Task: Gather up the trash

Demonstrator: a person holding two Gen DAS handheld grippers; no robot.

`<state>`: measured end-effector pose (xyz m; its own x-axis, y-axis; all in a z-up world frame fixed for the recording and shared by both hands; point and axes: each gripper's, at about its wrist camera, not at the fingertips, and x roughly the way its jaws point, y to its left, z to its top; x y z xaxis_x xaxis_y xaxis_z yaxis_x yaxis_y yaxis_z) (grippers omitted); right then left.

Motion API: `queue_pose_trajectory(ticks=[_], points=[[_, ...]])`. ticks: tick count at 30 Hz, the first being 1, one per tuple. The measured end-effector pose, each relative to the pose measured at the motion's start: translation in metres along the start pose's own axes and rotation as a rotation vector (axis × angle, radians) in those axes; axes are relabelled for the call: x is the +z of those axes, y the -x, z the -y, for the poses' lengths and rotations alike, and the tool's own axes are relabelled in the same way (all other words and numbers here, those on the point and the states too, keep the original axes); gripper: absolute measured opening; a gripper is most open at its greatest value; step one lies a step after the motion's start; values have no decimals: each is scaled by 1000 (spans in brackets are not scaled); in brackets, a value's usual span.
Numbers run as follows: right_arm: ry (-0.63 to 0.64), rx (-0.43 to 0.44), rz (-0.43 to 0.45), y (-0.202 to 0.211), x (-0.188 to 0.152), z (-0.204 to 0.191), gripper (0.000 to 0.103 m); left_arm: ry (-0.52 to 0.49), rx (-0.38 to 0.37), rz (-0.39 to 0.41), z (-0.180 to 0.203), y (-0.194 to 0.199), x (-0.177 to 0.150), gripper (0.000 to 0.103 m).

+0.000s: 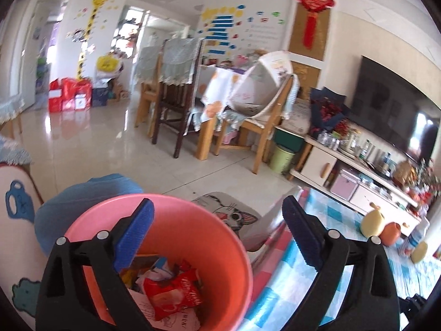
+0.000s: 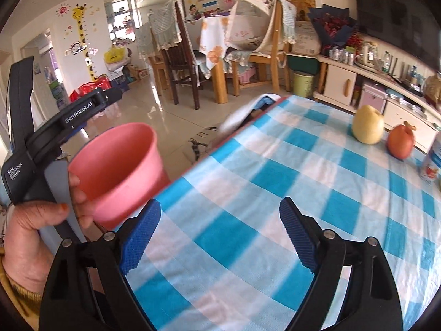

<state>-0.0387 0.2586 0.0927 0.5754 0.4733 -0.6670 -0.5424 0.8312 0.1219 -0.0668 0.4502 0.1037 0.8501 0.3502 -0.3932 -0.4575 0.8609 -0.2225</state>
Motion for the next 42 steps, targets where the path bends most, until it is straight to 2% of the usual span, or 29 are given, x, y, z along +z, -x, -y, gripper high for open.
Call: queue_pose_trajectory(ticks=[13,19,22,27,35,42], points=[[-100,-178,28,62,-40,78,90,-173,-60,-53,82,23,-16,99],[-136,-246,49,88,-61,107,91,-256,-133,-45,121,48,-35,99],[-156,-276,81,104,-66,121,91,-293,-187,-56,143,59,-45,99],[-168,-320,132,131,-73,140,91,-365,-232,-64,174,81,-62,99],[-183,-402,201,167,-83,169,91,-395,-345,-89,218,119,-77,99],[-227,-487,283,206,-90,201,92,-412,-396,-104,261,147,-89,99]])
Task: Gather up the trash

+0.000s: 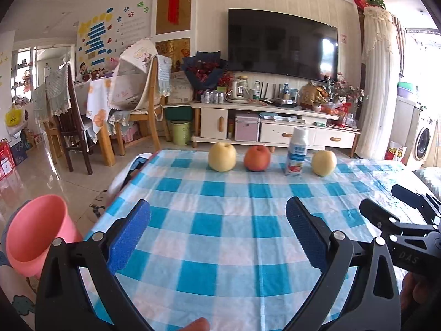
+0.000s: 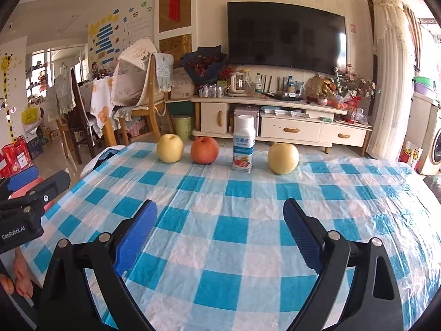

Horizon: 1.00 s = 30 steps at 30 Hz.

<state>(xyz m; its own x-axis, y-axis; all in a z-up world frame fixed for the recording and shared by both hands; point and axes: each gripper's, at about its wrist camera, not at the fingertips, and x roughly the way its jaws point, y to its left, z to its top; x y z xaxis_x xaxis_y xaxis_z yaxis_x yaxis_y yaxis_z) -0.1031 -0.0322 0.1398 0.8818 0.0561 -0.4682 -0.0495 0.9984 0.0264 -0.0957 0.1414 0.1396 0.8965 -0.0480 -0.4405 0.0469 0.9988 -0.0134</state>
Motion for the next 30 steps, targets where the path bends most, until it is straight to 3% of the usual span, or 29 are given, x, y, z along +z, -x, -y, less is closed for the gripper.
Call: queue_pose_trajectory(ticks=[15,30], points=[[-78,-178,138,30,12,86,93,-64,-100,48,100,17,27,99],[-172,-268,228,58,12,148,93,-123,-160,76,168,24,41,99]])
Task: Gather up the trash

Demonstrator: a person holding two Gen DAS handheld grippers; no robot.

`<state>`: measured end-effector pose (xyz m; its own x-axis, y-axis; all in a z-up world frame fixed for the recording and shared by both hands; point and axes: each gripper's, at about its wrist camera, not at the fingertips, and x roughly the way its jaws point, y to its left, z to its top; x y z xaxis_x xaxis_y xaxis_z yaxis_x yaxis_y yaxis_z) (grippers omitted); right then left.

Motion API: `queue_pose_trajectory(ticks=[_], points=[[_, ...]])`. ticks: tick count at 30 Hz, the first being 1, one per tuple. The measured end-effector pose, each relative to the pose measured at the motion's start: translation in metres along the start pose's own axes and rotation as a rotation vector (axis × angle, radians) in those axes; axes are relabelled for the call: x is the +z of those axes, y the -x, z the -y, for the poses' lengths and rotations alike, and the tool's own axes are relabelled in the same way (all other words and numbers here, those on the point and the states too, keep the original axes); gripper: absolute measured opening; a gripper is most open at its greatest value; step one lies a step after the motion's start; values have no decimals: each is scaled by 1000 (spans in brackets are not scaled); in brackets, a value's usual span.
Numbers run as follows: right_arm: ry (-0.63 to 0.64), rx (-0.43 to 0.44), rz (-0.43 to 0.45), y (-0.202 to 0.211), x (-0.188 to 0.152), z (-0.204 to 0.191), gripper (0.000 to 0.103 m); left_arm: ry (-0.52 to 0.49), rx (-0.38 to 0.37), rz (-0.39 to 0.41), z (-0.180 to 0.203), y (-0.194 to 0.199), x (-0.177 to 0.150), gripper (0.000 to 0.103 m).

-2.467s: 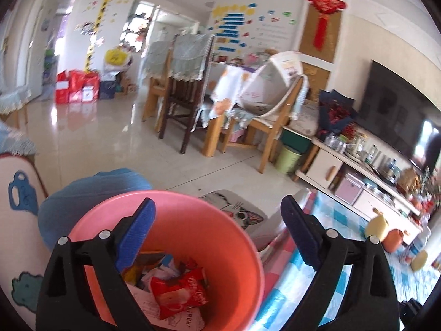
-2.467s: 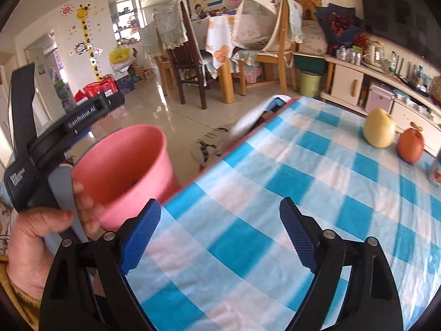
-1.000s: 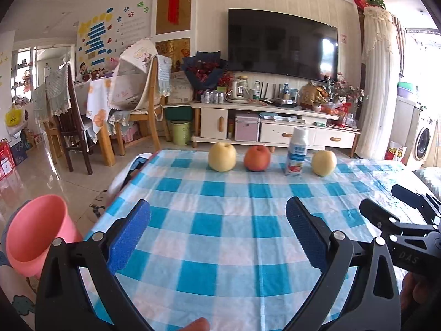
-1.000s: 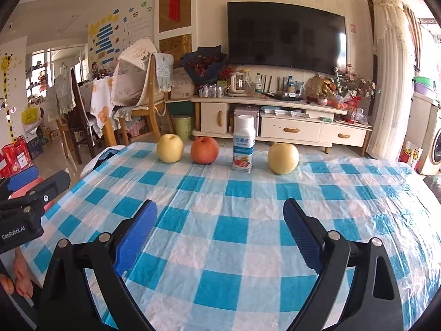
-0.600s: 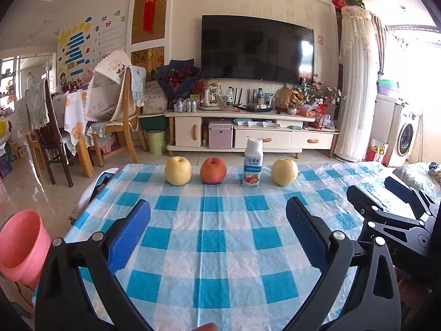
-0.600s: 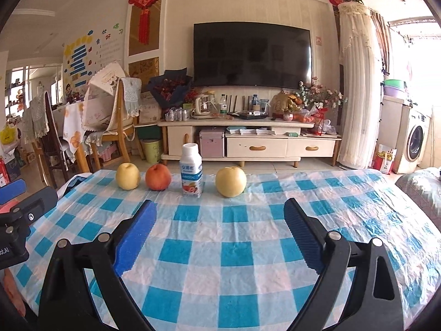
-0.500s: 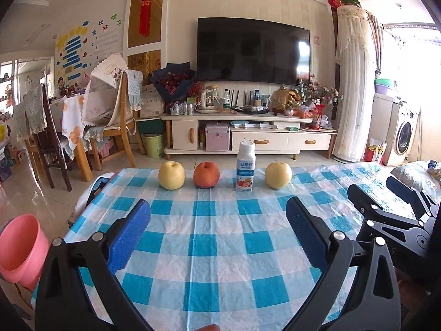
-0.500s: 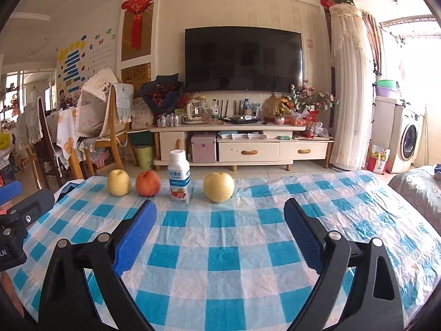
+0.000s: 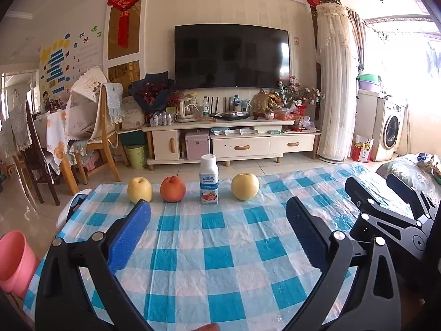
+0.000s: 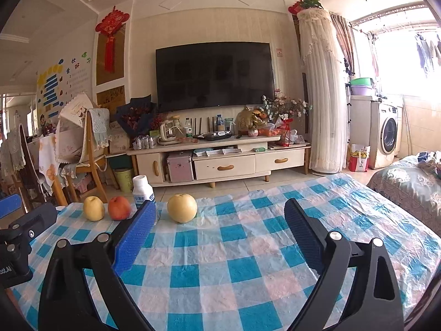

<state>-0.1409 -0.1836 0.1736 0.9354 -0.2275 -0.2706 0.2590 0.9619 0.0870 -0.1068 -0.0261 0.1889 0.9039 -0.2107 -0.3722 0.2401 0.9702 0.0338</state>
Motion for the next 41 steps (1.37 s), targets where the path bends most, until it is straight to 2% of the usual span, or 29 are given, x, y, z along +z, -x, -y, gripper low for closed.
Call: queue_pose_trajectory(ticks=[12,21,28,32,35,38,41], points=[[-2,-38,7,-4,-4,14,93,-52,-1,16,30,-6,0,99],[17,-33,3,-10,-5,12,93,-46,2,2,28,-12,-3,99],[52,-21,-44,-24,-12,2,93,-13,-4,-26,15,-28,-12,99],[90,-2,-123,-42,-23,-8,94,28,24,-110,1,-57,-36,99],[106,15,-207,-60,-35,-16,94,67,65,-212,-13,-86,-63,99],[134,19,-305,-82,-50,-26,94,135,102,-323,-30,-118,-91,99],[147,23,-420,-107,-71,-35,94,158,125,-404,-38,-141,-109,99]])
